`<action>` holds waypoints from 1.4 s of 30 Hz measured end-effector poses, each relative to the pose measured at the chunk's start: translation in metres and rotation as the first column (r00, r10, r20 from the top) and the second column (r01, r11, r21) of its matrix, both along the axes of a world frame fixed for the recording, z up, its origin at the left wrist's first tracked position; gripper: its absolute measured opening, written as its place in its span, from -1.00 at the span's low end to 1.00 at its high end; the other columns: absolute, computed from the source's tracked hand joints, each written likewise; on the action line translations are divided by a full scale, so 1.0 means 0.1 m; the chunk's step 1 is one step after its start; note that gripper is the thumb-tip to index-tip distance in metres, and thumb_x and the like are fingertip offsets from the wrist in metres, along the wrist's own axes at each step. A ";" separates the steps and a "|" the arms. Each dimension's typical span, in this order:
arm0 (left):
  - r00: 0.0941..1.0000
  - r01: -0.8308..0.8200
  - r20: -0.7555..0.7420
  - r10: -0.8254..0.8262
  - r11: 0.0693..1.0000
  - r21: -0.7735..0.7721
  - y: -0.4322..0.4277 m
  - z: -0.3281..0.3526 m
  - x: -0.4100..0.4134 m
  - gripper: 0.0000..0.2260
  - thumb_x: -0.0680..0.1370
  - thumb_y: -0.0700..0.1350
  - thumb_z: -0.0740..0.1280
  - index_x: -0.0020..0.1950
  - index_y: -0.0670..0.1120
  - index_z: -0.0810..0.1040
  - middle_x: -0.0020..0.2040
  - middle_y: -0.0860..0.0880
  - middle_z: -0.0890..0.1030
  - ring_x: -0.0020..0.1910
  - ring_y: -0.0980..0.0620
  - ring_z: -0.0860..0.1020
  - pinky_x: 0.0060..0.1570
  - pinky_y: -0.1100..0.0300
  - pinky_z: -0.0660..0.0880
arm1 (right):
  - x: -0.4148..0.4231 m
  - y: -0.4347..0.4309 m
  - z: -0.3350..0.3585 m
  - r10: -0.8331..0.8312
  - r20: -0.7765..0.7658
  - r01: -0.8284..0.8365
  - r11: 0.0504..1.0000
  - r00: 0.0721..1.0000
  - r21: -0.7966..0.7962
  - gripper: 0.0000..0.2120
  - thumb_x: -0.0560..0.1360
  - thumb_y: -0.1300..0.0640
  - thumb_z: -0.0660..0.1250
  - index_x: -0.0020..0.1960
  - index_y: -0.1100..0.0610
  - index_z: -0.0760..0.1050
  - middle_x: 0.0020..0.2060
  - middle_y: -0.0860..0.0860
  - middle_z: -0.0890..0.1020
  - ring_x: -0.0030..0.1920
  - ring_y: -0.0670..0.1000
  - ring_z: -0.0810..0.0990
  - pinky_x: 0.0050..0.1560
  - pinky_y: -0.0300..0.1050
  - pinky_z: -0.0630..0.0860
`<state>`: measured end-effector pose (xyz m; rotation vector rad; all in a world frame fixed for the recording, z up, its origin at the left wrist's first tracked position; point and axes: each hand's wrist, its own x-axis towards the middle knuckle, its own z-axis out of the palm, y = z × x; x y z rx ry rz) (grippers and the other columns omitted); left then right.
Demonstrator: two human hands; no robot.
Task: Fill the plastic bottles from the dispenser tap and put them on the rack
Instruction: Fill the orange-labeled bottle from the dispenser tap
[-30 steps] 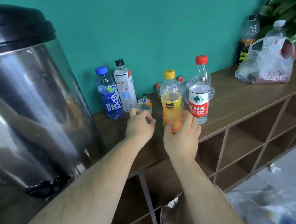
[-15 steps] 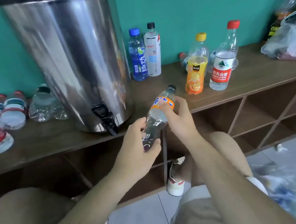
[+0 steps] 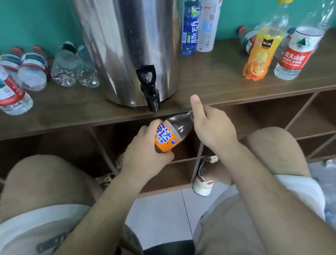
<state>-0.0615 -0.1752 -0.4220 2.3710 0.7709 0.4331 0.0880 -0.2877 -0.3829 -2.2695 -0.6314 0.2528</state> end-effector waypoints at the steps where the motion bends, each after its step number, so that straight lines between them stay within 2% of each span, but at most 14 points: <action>1: 0.999 0.006 -0.053 0.000 0.994 0.113 0.03 -0.01 0.00 -0.29 0.36 0.00 0.55 0.44 0.15 0.31 0.15 0.04 0.49 0.06 -0.04 0.54 0.00 -0.06 0.57 | 0.04 0.02 0.00 0.003 -0.005 -0.004 0.996 1.000 -0.090 -0.31 0.63 -0.44 -0.13 -0.29 0.01 0.48 -0.15 0.01 0.60 0.00 0.16 0.53 0.06 0.05 0.42; 5: 0.990 0.014 -0.136 0.027 0.956 0.294 0.12 -0.02 -0.04 -0.29 0.38 0.02 0.55 0.47 0.08 0.32 0.15 0.00 0.49 0.09 -0.05 0.51 0.02 0.00 0.52 | 0.09 0.12 -0.10 0.088 -0.045 -0.095 0.978 0.995 -0.184 -0.33 0.68 -0.30 -0.07 -0.37 0.08 0.46 -0.31 0.00 0.54 -0.07 0.17 0.56 -0.03 0.02 0.41; 8: 0.992 0.001 -0.122 0.017 0.988 0.152 0.18 0.02 -0.07 -0.31 0.37 0.00 0.57 0.44 0.10 0.35 0.11 0.07 0.48 0.03 0.04 0.53 -0.09 0.10 0.54 | 0.09 0.16 -0.10 0.160 0.050 -0.155 0.983 0.986 -0.095 -0.31 0.69 -0.14 0.01 -0.58 0.05 0.34 -0.54 -0.02 0.37 -0.34 0.10 0.42 -0.28 -0.02 0.29; 12: 0.986 0.076 -0.143 -0.088 0.994 -0.082 0.26 0.11 -0.14 -0.40 0.34 -0.03 0.60 0.32 0.15 0.45 0.01 0.16 0.58 -0.07 0.08 0.60 -0.17 0.24 0.55 | 0.07 0.15 -0.12 0.268 0.189 -0.274 0.962 0.945 0.006 -0.35 0.73 -0.05 0.06 -0.52 0.09 0.17 -0.60 -0.03 0.29 -0.45 -0.02 0.35 -0.32 -0.01 0.22; 16: 0.964 0.190 -0.076 -0.255 0.859 -0.476 0.34 0.22 -0.24 -0.60 0.28 -0.15 0.56 0.04 0.11 0.58 -0.17 0.06 0.65 -0.22 0.11 0.65 -0.20 0.17 0.62 | 0.04 0.09 -0.10 0.388 0.317 -0.455 0.873 0.866 0.173 -0.42 0.71 -0.03 0.10 -0.49 -0.01 0.20 -0.58 -0.09 0.33 -0.46 -0.08 0.37 -0.38 -0.24 0.20; 18: 0.959 0.214 -0.046 -0.281 0.818 -0.535 0.39 0.26 -0.28 -0.60 0.25 -0.14 0.54 0.04 0.10 0.59 -0.18 0.02 0.66 -0.24 0.10 0.64 -0.22 0.19 0.59 | 0.04 0.09 -0.08 0.412 0.391 -0.513 0.835 0.823 0.198 -0.49 0.70 -0.06 0.10 -0.42 0.00 0.21 -0.53 -0.06 0.34 -0.43 -0.03 0.36 -0.36 -0.15 0.22; 21: 0.983 0.098 -0.149 -0.108 0.992 -0.074 0.45 0.23 -0.27 -0.46 0.25 0.02 0.52 0.21 0.16 0.50 -0.03 0.10 0.59 -0.10 0.10 0.60 -0.16 0.14 0.52 | 0.05 0.18 -0.14 0.308 0.316 -0.347 0.935 0.898 0.074 -0.49 0.68 -0.17 0.06 -0.38 0.03 0.26 -0.46 -0.06 0.42 -0.34 -0.01 0.43 -0.32 -0.06 0.27; 23: 0.980 0.069 -0.197 0.015 0.909 0.411 0.42 0.16 -0.23 -0.36 0.31 0.03 0.52 0.37 0.08 0.45 0.07 0.07 0.50 0.02 -0.03 0.53 -0.07 0.07 0.44 | 0.03 0.23 -0.19 0.211 0.023 -0.209 0.975 0.977 -0.078 -0.44 0.69 -0.24 -0.01 -0.37 0.02 0.36 -0.34 -0.06 0.54 -0.17 0.10 0.58 -0.15 -0.01 0.42; 26: 0.979 0.081 -0.198 0.048 0.800 0.594 0.36 0.09 -0.17 -0.33 0.32 -0.01 0.54 0.42 0.01 0.47 0.11 -0.06 0.49 0.05 -0.15 0.52 0.00 -0.02 0.42 | 0.01 0.29 -0.21 0.095 -0.233 -0.145 0.968 0.968 -0.206 -0.37 0.66 -0.28 -0.06 -0.19 0.15 0.51 -0.13 0.11 0.66 0.04 0.21 0.64 0.14 0.07 0.53; 28: 0.983 0.042 -0.180 0.046 0.889 0.456 0.36 0.09 -0.15 -0.33 0.32 0.01 0.55 0.41 0.06 0.44 0.08 0.03 0.49 0.00 -0.04 0.52 -0.07 0.06 0.43 | 0.02 0.30 -0.14 0.137 -0.193 -0.158 0.983 0.971 -0.097 -0.42 0.67 -0.20 -0.01 -0.35 0.05 0.51 -0.31 -0.01 0.61 -0.09 0.16 0.60 -0.09 0.00 0.45; 30: 0.986 0.025 -0.167 -0.006 0.993 0.111 0.38 0.14 -0.16 -0.37 0.30 0.03 0.55 0.34 0.14 0.45 0.01 0.14 0.51 -0.10 0.10 0.55 -0.17 0.17 0.43 | 0.03 0.28 -0.10 0.218 -0.033 -0.218 0.976 0.975 0.005 -0.38 0.69 -0.20 0.03 -0.47 0.03 0.37 -0.50 -0.09 0.47 -0.30 0.03 0.48 -0.27 -0.02 0.33; 33: 0.992 0.045 -0.096 -0.079 0.948 -0.316 0.43 0.19 -0.21 -0.49 0.24 -0.03 0.55 0.14 0.21 0.51 -0.08 0.20 0.63 -0.14 0.20 0.63 -0.23 0.24 0.48 | 0.04 0.20 -0.09 0.371 0.103 -0.383 0.915 0.923 0.130 -0.55 0.69 -0.28 0.09 -0.21 -0.01 0.37 -0.40 -0.10 0.47 -0.32 -0.12 0.45 -0.26 -0.13 0.38; 37: 0.988 0.040 -0.118 -0.098 0.906 -0.422 0.45 0.19 -0.29 -0.60 0.25 -0.10 0.56 0.00 0.18 0.54 -0.16 0.14 0.65 -0.23 0.17 0.64 -0.28 0.25 0.52 | 0.11 0.13 -0.11 0.566 0.089 -0.571 0.793 0.819 0.214 -0.93 0.72 0.07 0.22 0.15 -0.05 0.47 -0.02 -0.06 0.60 0.03 -0.12 0.55 0.09 -0.25 0.46; 42: 0.987 0.008 -0.140 -0.077 0.900 -0.437 0.43 0.20 -0.25 -0.61 0.30 -0.12 0.58 0.03 0.13 0.53 -0.15 0.14 0.64 -0.21 0.17 0.64 -0.21 0.20 0.52 | 0.13 0.10 -0.09 0.610 0.019 -0.585 0.751 0.792 0.305 -0.61 0.60 0.35 0.29 0.26 -0.08 0.51 0.14 -0.14 0.59 0.07 -0.23 0.57 0.07 -0.42 0.40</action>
